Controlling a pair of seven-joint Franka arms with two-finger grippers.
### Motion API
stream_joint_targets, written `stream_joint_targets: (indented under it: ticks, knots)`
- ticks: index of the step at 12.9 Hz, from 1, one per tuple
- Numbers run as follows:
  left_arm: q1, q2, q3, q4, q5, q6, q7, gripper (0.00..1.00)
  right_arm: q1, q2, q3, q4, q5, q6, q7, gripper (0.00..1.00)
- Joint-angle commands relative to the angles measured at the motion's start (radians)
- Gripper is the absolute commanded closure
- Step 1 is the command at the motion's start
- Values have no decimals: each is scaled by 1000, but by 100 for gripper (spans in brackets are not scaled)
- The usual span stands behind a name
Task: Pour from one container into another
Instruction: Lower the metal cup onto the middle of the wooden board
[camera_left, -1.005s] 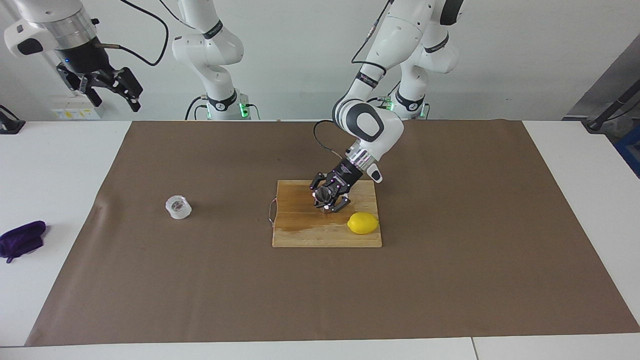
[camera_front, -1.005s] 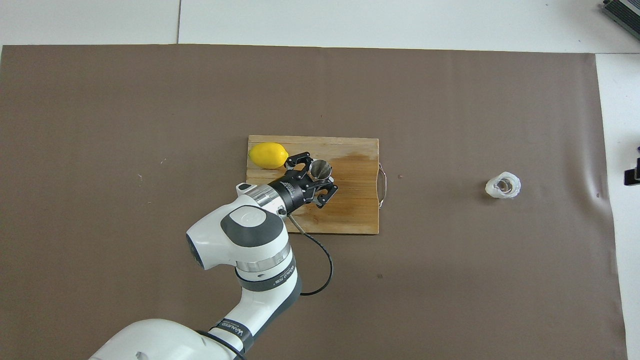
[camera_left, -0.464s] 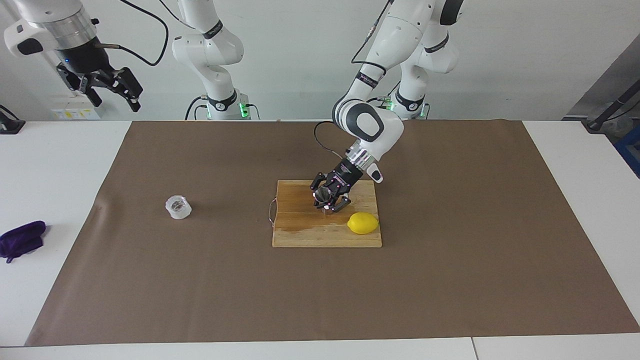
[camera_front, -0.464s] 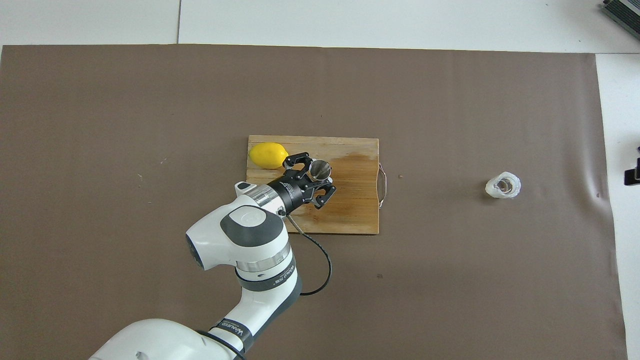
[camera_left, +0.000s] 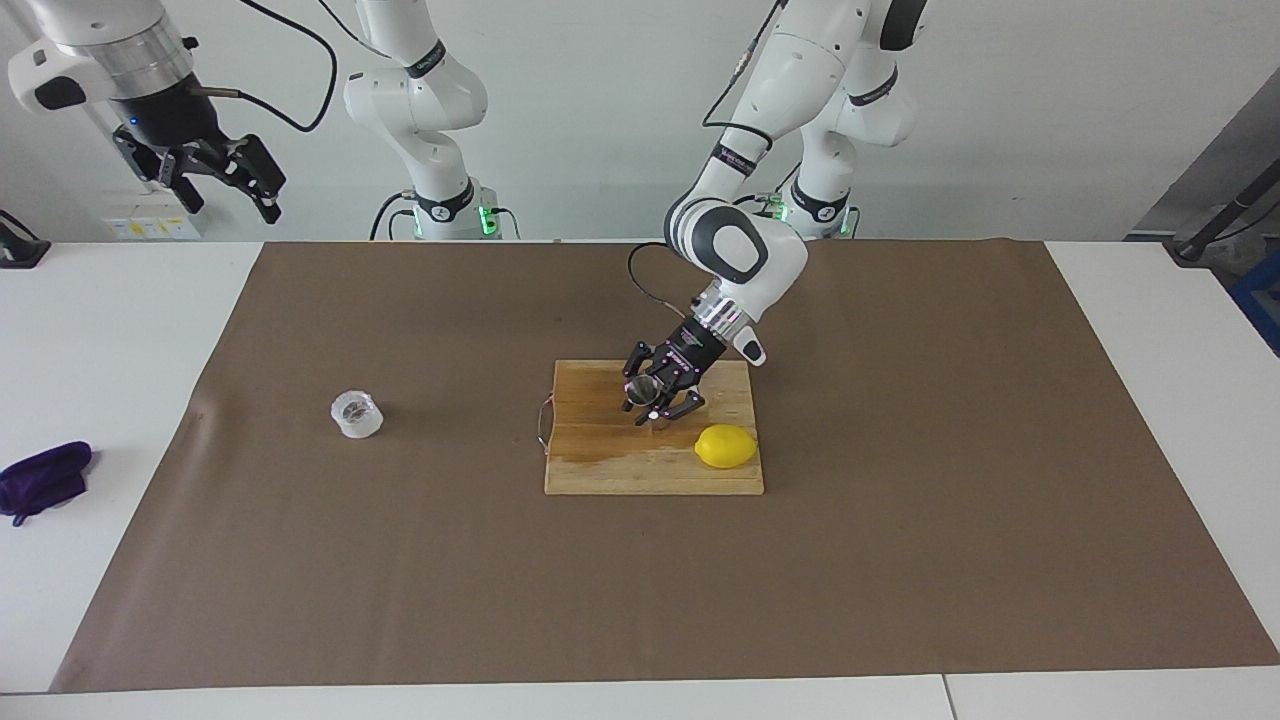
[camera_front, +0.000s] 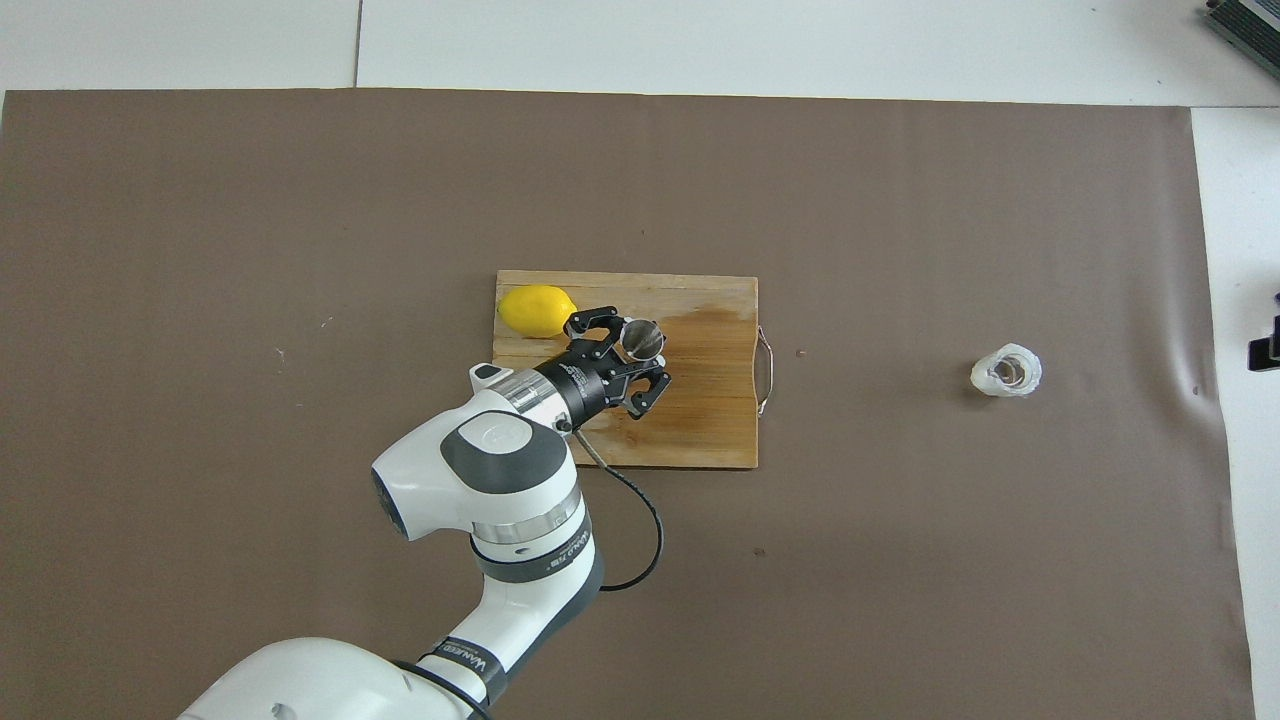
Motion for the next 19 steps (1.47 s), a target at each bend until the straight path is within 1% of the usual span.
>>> stream_joint_targets:
  ticks: [1,3,5,7,13,15,19]
  knots:
    - [5,10,-4,16,-16,21,22,54,-8,-18,3,-17,20,-7,-22,0]
    - [5,5,-4,16,-10,21,22,48,-8,-18,3,-17,20,-7,-22,0]
    - [5,-1,-4,14,-5,27,24,48,-8,-18,3,-17,20,-7,-22,0]
    - [3,-6,-4,14,-4,39,22,44,-8,-18,3,-17,20,-7,-22,0]
    - [0,-38,-6,13,1,85,22,23,-8,-18,3,-17,20,-7,-22,0]
    - [-3,-52,-7,13,2,106,21,19,-8,-18,3,-17,20,-7,-22,0]
    - [-11,-92,-11,10,2,146,19,18,-8,-18,3,-17,20,-7,-22,0]
